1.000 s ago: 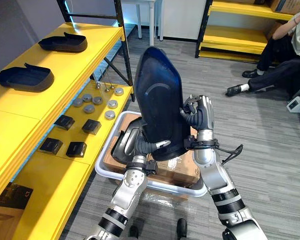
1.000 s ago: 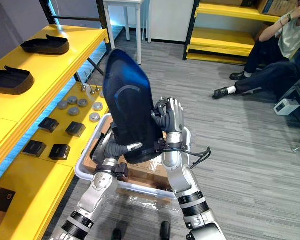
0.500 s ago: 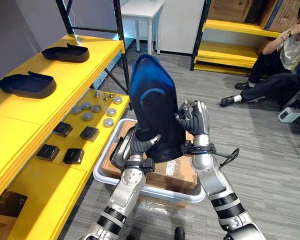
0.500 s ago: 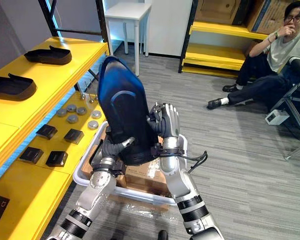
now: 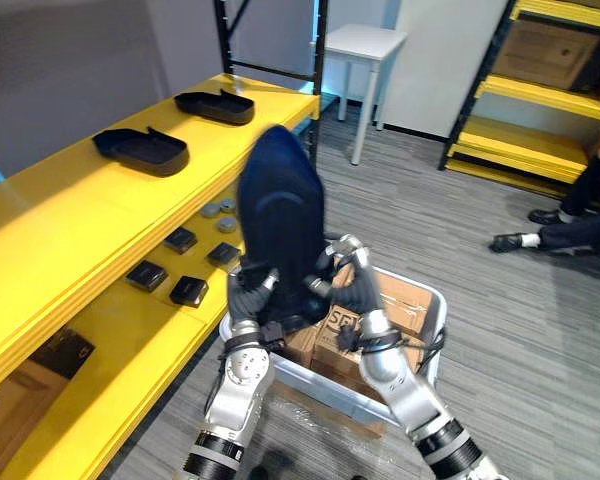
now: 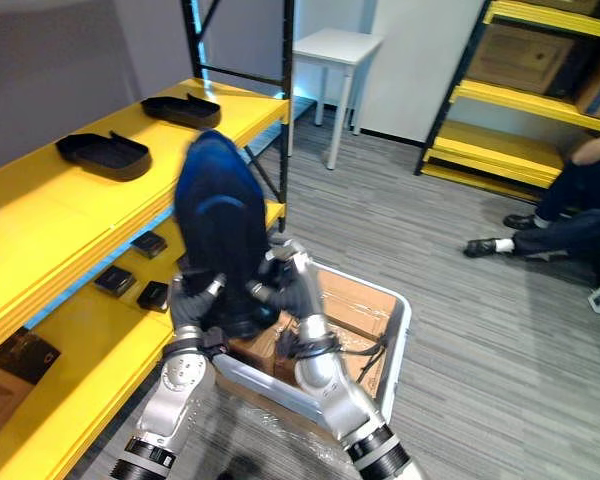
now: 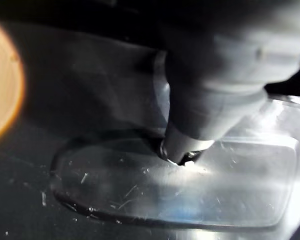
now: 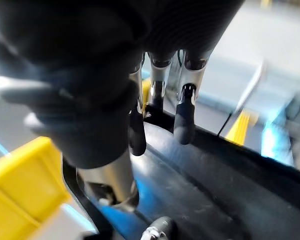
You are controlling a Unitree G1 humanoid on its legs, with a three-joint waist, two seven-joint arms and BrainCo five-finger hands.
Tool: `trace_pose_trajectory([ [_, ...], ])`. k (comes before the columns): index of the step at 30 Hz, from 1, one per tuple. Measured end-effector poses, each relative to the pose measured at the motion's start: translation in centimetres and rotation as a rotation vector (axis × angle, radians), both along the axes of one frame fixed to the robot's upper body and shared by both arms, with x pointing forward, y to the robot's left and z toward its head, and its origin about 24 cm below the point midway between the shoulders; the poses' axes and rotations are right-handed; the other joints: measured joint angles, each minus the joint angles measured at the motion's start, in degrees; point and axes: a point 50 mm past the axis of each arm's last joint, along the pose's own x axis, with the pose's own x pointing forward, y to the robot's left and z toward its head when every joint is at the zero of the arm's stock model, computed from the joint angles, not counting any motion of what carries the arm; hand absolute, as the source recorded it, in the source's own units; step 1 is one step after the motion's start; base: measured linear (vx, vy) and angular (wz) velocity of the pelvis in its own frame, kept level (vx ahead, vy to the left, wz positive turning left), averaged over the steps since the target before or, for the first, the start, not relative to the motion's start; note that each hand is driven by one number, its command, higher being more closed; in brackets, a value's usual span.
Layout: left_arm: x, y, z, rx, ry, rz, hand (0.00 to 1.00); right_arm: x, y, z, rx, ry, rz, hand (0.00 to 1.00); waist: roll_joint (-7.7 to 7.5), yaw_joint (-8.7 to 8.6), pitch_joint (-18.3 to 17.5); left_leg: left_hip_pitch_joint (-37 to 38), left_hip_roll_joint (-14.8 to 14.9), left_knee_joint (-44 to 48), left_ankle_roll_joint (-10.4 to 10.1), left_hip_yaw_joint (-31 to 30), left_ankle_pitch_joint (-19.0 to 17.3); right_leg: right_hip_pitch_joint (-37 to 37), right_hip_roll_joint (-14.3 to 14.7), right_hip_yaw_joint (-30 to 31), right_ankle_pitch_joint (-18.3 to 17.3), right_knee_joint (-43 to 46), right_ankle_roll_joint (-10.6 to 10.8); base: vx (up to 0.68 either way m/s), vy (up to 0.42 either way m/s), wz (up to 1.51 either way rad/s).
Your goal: Walk over and take plastic housings, then place them on the shelf
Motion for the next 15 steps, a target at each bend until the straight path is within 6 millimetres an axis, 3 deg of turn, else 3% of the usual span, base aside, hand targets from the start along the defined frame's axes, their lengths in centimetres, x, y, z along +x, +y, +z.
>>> trace_pose_trajectory([
  [2,-0.3,0.7,0.1,0.052,-0.008,0.041,1.0,-0.2,-0.1,-0.5,0.029,0.029,0.035,0.0,0.08,0.67,-0.2,-1.2,-0.2,0.2,0.0,-1.0,0.0,0.3,-0.2,-2.2,-0.6,0.0,0.1,-0.01,-0.028,0.7],
  [3,-0.4,1.3,0.0,0.077,-0.003,0.067,1.0,-0.3,-0.3,-0.8,0.039,0.043,0.039,0.0,0.32,0.68,-0.1,-2.6,0.6,0.1,1.0,2.9,-0.1,0.6,-0.7,-4.4,-1.0,0.0,0.5,0.01,-0.026,0.96],
  [5,-0.8,2.3,-0.1,0.041,-0.002,0.137,1.0,0.0,-2.0,-1.8,0.062,0.099,-0.021,0.0,0.68,0.59,0.1,-5.0,2.9,1.6,4.7,15.4,1.5,0.6,-1.8,-8.1,-1.3,0.4,0.8,0.02,0.005,1.02],
  [6,-1.2,3.3,-0.2,0.014,0.0,0.206,1.0,0.3,-3.8,-2.8,0.065,0.146,-0.096,0.0,0.96,0.97,0.2,-6.5,4.5,4.0,6.4,24.9,2.0,0.6,-2.8,-9.8,-1.8,0.9,1.5,0.05,0.079,0.75],
  [7,-1.8,4.7,-0.5,0.014,0.012,0.271,1.0,0.4,-5.8,-3.7,0.055,0.187,-0.175,0.0,1.12,1.46,0.4,-6.7,5.8,5.5,6.1,33.1,1.7,0.4,-4.1,-10.5,-2.3,2.0,2.2,0.11,0.147,0.64],
  [8,-2.7,6.0,-0.9,0.031,0.027,0.323,1.0,0.3,-7.1,-4.1,0.054,0.205,-0.227,0.0,1.12,1.54,0.4,-6.8,5.8,6.5,5.6,37.0,1.4,0.4,-5.1,-11.0,-2.6,2.4,2.9,0.13,0.152,0.38],
  [11,-5.5,9.1,-1.7,0.076,0.07,0.444,1.0,0.1,-10.4,-4.6,0.092,0.233,-0.365,0.0,0.75,1.81,0.4,-6.5,3.0,6.6,4.2,37.2,0.7,1.0,-7.9,-11.7,-2.9,2.9,4.1,0.19,0.171,0.29],
  [13,-6.5,9.8,-1.9,0.105,0.086,0.473,1.0,-0.1,-12.3,-4.9,0.106,0.253,-0.444,0.0,0.63,1.89,0.5,-5.6,1.1,7.0,4.0,36.5,-0.6,2.2,-10.8,-13.7,-3.9,6.7,6.4,0.22,0.144,0.69],
  [15,-6.9,9.4,-1.7,0.152,0.087,0.446,1.0,-0.9,-14.4,-5.8,0.104,0.294,-0.535,0.0,1.35,1.51,1.0,-1.5,-0.3,6.5,4.1,32.2,-2.1,0.2,-17.2,-13.8,-6.1,27.2,6.2,0.22,0.196,0.95],
])
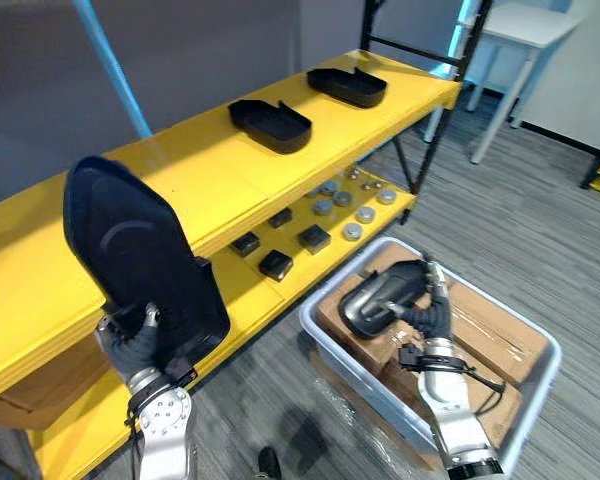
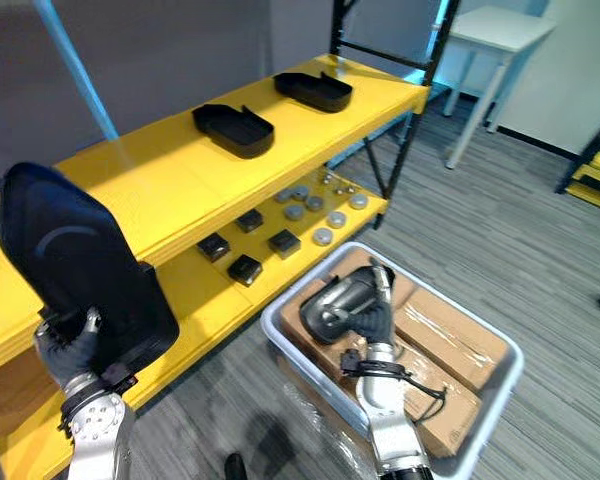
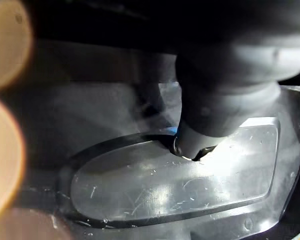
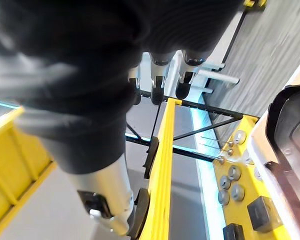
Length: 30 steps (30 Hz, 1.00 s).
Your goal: Walk over and take plastic housings, then place them on the shelf
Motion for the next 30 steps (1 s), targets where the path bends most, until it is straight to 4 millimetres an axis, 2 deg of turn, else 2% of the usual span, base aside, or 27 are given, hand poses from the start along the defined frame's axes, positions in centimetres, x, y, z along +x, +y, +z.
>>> trace_pose_trajectory([
  [1,0.0,0.0,0.3,0.02,-0.004,-0.009,1.0,-0.2,-0.3,-0.2,0.008,0.006,-0.019,0.0,-0.31,-0.38,0.3,1.4,-0.7,-0.6,0.3,-1.4,-0.4,-1.3,-1.8,2.0,0.9,6.2,-1.4,0.16,0.21,0.91],
  [2,0.0,0.1,0.8,0.046,-0.019,-0.019,1.0,-0.6,-0.7,-0.5,0.029,0.014,-0.055,0.0,-0.67,-1.18,0.7,2.9,-1.5,-1.3,0.8,-3.8,-0.8,-4.7,-3.1,7.9,1.0,14.4,-2.5,0.13,0.111,1.18],
  [3,0.2,0.2,1.4,0.083,-0.034,-0.029,1.0,-0.9,-0.8,-0.7,0.06,0.017,-0.082,0.0,-0.98,-2.57,0.5,3.0,-1.3,-1.6,1.1,-7.8,-1.0,-8.6,0.2,15.8,-4.4,21.0,-1.9,0.16,0.028,1.69],
  [4,0.6,0.2,1.9,0.101,-0.051,-0.041,1.0,-1.3,-1.3,-0.6,0.074,0.009,-0.112,0.0,-0.64,-3.87,0.8,2.8,-1.4,-2.1,1.5,-11.7,-0.8,-10.8,5.1,20.9,-9.2,21.3,-2.4,0.13,-0.068,1.66],
  [6,1.1,-0.3,2.3,0.104,-0.069,-0.077,1.0,-2.0,-2.6,-0.4,0.089,-0.006,-0.167,0.0,-0.57,-4.73,1.2,2.9,-2.5,-2.7,1.8,-17.4,-0.6,-11.6,9.6,24.7,-11.8,13.5,-3.0,0.13,-0.115,1.74],
  [7,1.5,-0.7,2.5,0.098,-0.079,-0.099,1.0,-2.4,-3.9,0.0,0.104,-0.028,-0.22,0.0,-0.09,-5.1,1.9,3.2,-3.1,-2.6,1.6,-21.3,-0.6,-12.4,12.1,27.9,-11.9,6.0,-3.6,0.11,-0.125,1.56],
  [8,1.5,-0.8,2.5,0.098,-0.082,-0.103,1.0,-2.5,-4.1,0.1,0.105,-0.033,-0.23,0.0,0.16,-5.27,2.0,3.1,-3.1,-2.5,1.6,-22.3,-0.7,-12.4,12.6,28.7,-11.9,4.7,-3.7,0.11,-0.178,1.57],
  [9,2.0,-1.2,2.9,0.101,-0.101,-0.123,1.0,-2.9,-5.1,0.3,0.114,-0.045,-0.272,0.0,0.58,-5.99,2.6,3.1,-3.2,-2.5,1.3,-26.0,-0.7,-12.4,14.5,33.0,-11.7,-0.4,-3.5,0.08,-0.192,1.59],
  [10,2.6,-1.7,3.5,0.105,-0.125,-0.153,1.0,-3.6,-6.1,0.5,0.132,-0.059,-0.316,0.0,-0.11,-6.59,2.8,2.7,-4.0,-2.1,0.0,-29.7,-0.8,-11.5,15.5,37.9,-9.8,-5.5,-3.9,0.1,-0.255,1.85],
  [11,2.9,-2.0,3.9,0.112,-0.142,-0.173,1.0,-4.1,-6.6,0.5,0.139,-0.066,-0.337,0.0,-1.34,-6.73,2.8,2.4,-5.3,-2.0,-0.7,-31.3,-1.0,-10.5,15.0,39.6,-7.7,-7.9,-4.3,0.1,-0.384,1.66],
  [12,3.2,-2.6,4.1,0.106,-0.162,-0.202,1.0,-4.5,-7.5,0.9,0.133,-0.082,-0.363,0.0,-1.39,-6.5,3.5,2.9,-6.0,-2.0,-2.3,-33.0,-1.1,-9.9,14.2,38.5,-4.5,-7.6,-2.3,0.13,-0.352,1.28],
  [13,3.2,-3.3,4.0,0.096,-0.163,-0.234,1.0,-4.6,-8.2,1.4,0.133,-0.103,-0.373,0.0,0.52,-6.4,3.3,2.2,-3.8,-2.0,-2.5,-31.0,-1.1,-8.4,15.2,36.0,-4.2,-10.0,-2.9,0.16,-0.316,0.93],
  [14,3.2,-3.5,4.2,0.098,-0.17,-0.248,1.0,-4.5,-8.4,1.6,0.137,-0.113,-0.375,0.0,1.29,-6.19,3.3,2.3,-2.6,-2.4,-3.4,-30.9,-1.0,-7.8,15.9,35.4,-3.7,-11.0,-3.3,0.18,-0.161,0.37],
  [15,3.2,-3.6,4.5,0.103,-0.19,-0.257,1.0,-4.3,-8.3,1.8,0.142,-0.123,-0.366,0.0,2.05,-5.28,3.0,2.4,-0.9,-3.1,-4.5,-29.9,-0.7,-7.2,17.5,35.2,-2.9,-12.8,-3.8,0.18,-0.147,0.02],
  [16,3.4,-3.9,4.9,0.104,-0.212,-0.271,1.0,-4.3,-8.2,2.1,0.151,-0.136,-0.353,0.0,2.21,-5.06,2.9,2.4,0.1,-3.3,-5.1,-29.5,-0.4,-6.3,18.5,34.7,-2.5,-14.3,-4.3,0.17,-0.146,0.04],
  [18,3.7,-4.5,5.2,0.101,-0.223,-0.3,1.0,-4.5,-8.2,2.2,0.167,-0.15,-0.342,0.0,1.92,-5.63,3.1,2.3,0.6,-3.2,-5.3,-29.8,-0.4,-4.9,18.8,32.6,-2.4,-15.6,-4.3,0.12,-0.101,0.35],
  [19,3.9,-4.9,5.3,0.096,-0.228,-0.321,1.0,-4.8,-8.2,2.3,0.177,-0.155,-0.335,0.0,1.69,-6.52,3.3,2.0,0.7,-2.6,-5.5,-29.6,-0.1,-3.9,18.7,31.7,-2.4,-16.2,-4.3,0.11,-0.062,0.51],
  [21,4.6,-5.8,5.6,0.068,-0.249,-0.363,1.0,-5.4,-8.4,2.3,0.191,-0.167,-0.333,0.0,1.49,-7.1,3.4,0.6,0.8,-1.0,-5.0,-24.4,0.4,-3.3,17.9,30.2,-2.4,-16.6,-4.3,0.07,0.004,0.44],
  [22,5.1,-6.2,6.0,0.051,-0.273,-0.382,1.0,-5.6,-8.4,2.3,0.198,-0.172,-0.331,0.0,1.36,-7.5,3.5,0.2,1.1,-0.9,-4.4,-19.3,0.7,-3.3,17.4,29.5,-2.4,-16.9,-4.3,0.02,0.057,0.14],
  [26,6.9,-5.4,6.1,-0.014,-0.279,-0.384,1.0,-5.5,-7.0,2.4,0.269,-0.201,-0.279,0.0,0.83,-8.09,3.9,2.1,1.0,-3.2,-4.2,-14.2,0.9,-4.0,17.1,32.9,-2.4,-17.2,-4.2,-0.01,0.047,-0.36],
  [28,8.6,-4.5,6.0,-0.075,-0.267,-0.382,1.0,-5.8,-5.9,1.9,0.287,-0.174,-0.225,0.0,0.8,-9.7,3.9,2.4,1.1,-4.7,-4.2,-11.9,0.8,-5.0,17.3,34.7,-1.8,-17.9,-4.1,-0.04,0.047,-0.43],
  [30,9.7,-3.6,6.4,-0.121,-0.277,-0.386,1.0,-6.1,-4.9,1.2,0.298,-0.132,-0.168,0.0,0.78,-10.13,4.1,3.0,1.4,-5.6,-4.3,-8.9,0.9,-6.2,17.8,37.3,-0.8,-18.4,-4.1,0.01,0.059,-0.66],
])
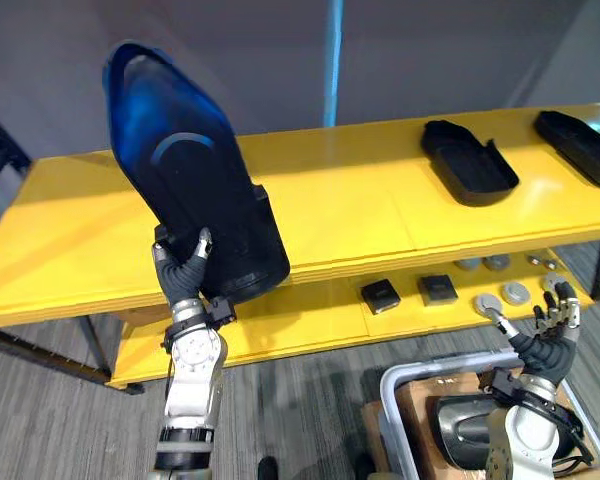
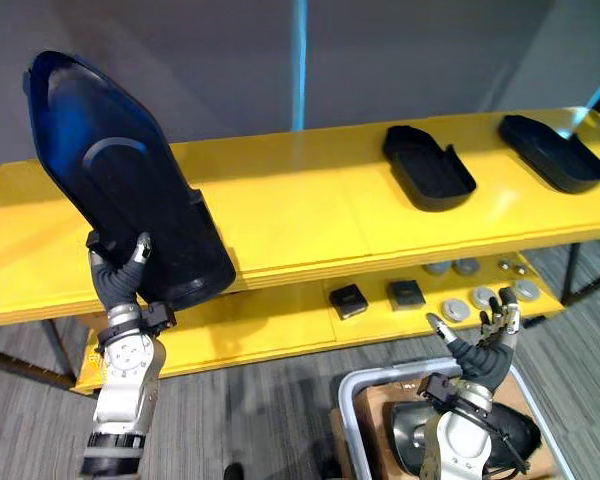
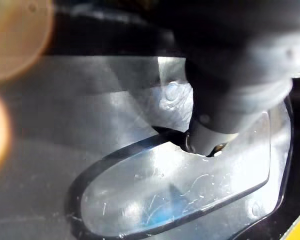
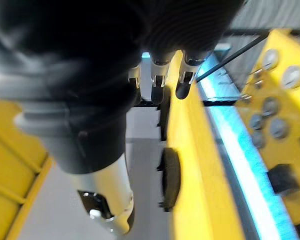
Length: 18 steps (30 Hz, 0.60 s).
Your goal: Walk over and take plastic housings, then place them on the shelf
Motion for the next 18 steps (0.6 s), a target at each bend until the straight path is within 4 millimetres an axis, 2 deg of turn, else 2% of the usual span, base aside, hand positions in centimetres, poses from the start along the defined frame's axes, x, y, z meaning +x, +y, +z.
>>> trace_pose_trajectory([
  [4,2.8,1.6,1.7,-0.033,0.0,-0.031,1.0,-0.8,2.2,-1.6,0.02,0.077,0.123,0.0,0.05,-2.53,0.0,1.7,0.0,-1.3,0.0,3.0,0.1,0.1,0.2,2.8,0.7,-1.0,0.1,0.05,0.049,-0.4],
  [9,5.5,3.5,3.9,-0.033,0.009,-0.059,1.0,-1.3,3.7,-2.4,0.029,0.119,0.224,0.0,0.19,-2.95,0.1,2.2,0.0,-1.7,-0.1,4.2,0.7,0.1,0.1,3.4,0.8,-1.7,0.0,0.05,0.028,-0.11],
  [12,7.2,4.9,3.8,0.005,0.123,-0.056,1.0,-1.1,4.8,-2.4,0.025,0.122,0.3,0.0,0.27,-2.95,0.1,1.1,0.0,-1.8,0.0,4.2,1.4,-1.0,0.1,3.2,1.0,-1.8,-0.2,0.02,0.006,0.02],
  [18,8.8,6.7,3.3,0.081,0.327,-0.062,1.0,-0.4,6.1,-2.1,0.015,0.106,0.382,0.0,0.58,-2.86,2.4,-0.7,-0.2,-1.9,0.2,3.9,2.2,-2.5,-0.1,3.0,1.9,-2.1,-0.4,-0.01,0.007,0.02],
])
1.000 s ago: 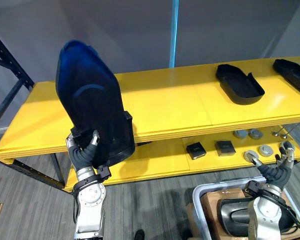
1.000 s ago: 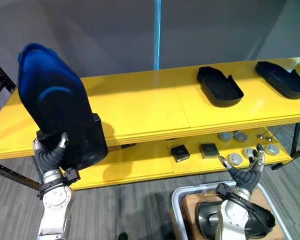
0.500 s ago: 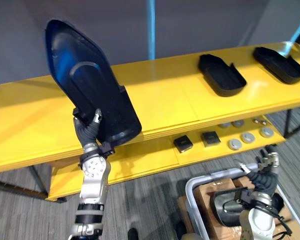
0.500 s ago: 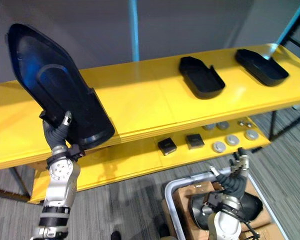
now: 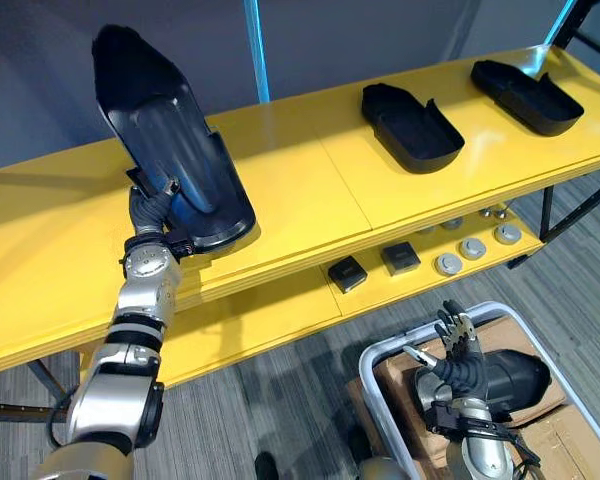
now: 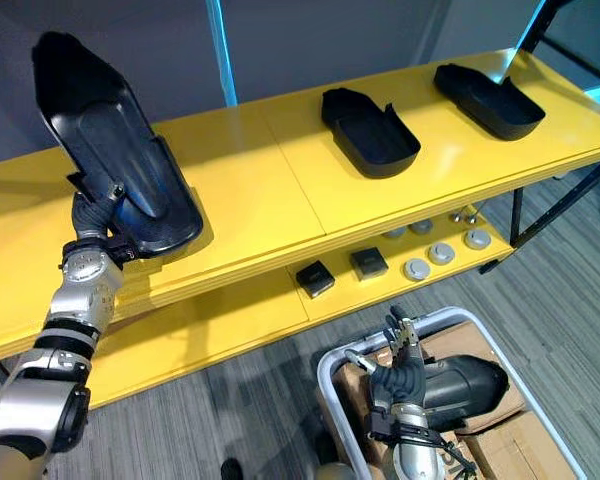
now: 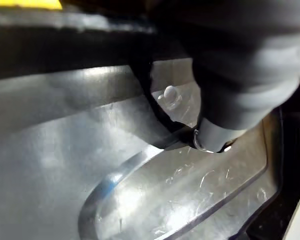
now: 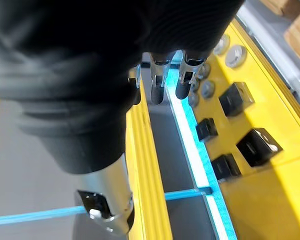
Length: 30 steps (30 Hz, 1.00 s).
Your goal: Walk over and take plastic housings, then place them on the shelf
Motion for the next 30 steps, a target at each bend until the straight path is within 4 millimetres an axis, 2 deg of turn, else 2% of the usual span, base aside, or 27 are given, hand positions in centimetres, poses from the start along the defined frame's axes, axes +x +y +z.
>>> trace_pose_trajectory([
  [8,0.9,0.1,2.4,0.096,0.018,-0.06,1.0,0.3,1.7,0.1,0.019,-0.007,0.076,0.0,0.36,0.17,1.9,-2.0,-0.1,-1.2,0.0,-1.2,1.9,-1.7,0.3,-0.9,0.9,-0.5,-0.5,-0.02,0.009,0.08],
  [9,1.0,0.2,2.4,0.093,0.027,-0.056,0.0,0.4,1.9,0.1,0.021,-0.006,0.084,0.0,0.38,0.15,2.1,-2.0,-0.1,-1.3,0.0,-1.2,2.0,-1.7,0.3,-1.0,0.9,-0.5,-0.4,0.0,0.0,0.0],
  [15,1.5,0.2,3.1,0.097,0.056,-0.043,0.0,0.4,2.8,0.0,0.033,0.0,0.121,0.0,0.44,0.06,4.1,-2.4,-0.1,-2.1,0.1,-1.2,2.7,-2.5,0.5,-1.2,1.3,-0.4,-0.5,0.0,0.0,0.0],
  [19,1.9,-0.1,4.8,0.096,0.02,-0.041,0.0,0.6,3.2,0.1,0.037,-0.004,0.137,0.0,0.39,-0.01,4.7,-2.9,-0.1,-2.1,0.2,-1.2,2.9,-3.0,0.6,-1.1,1.4,-0.4,-0.4,0.01,0.024,-0.01],
  [26,2.0,0.3,5.3,0.075,0.024,0.015,0.0,0.9,3.9,0.4,0.022,-0.02,0.169,0.0,0.37,-1.31,4.8,-2.7,0.1,-2.1,0.2,-0.8,3.1,-3.0,0.6,-0.2,1.5,-0.5,-0.5,0.02,0.022,-0.03],
  [30,2.2,-0.1,6.1,0.044,-0.003,0.014,0.0,0.9,3.9,0.3,0.017,-0.013,0.176,0.0,0.36,-1.34,4.8,-2.5,0.1,-2.1,0.2,-0.7,3.1,-3.0,0.6,-0.1,1.6,-0.5,-0.5,0.0,0.006,-0.01],
])
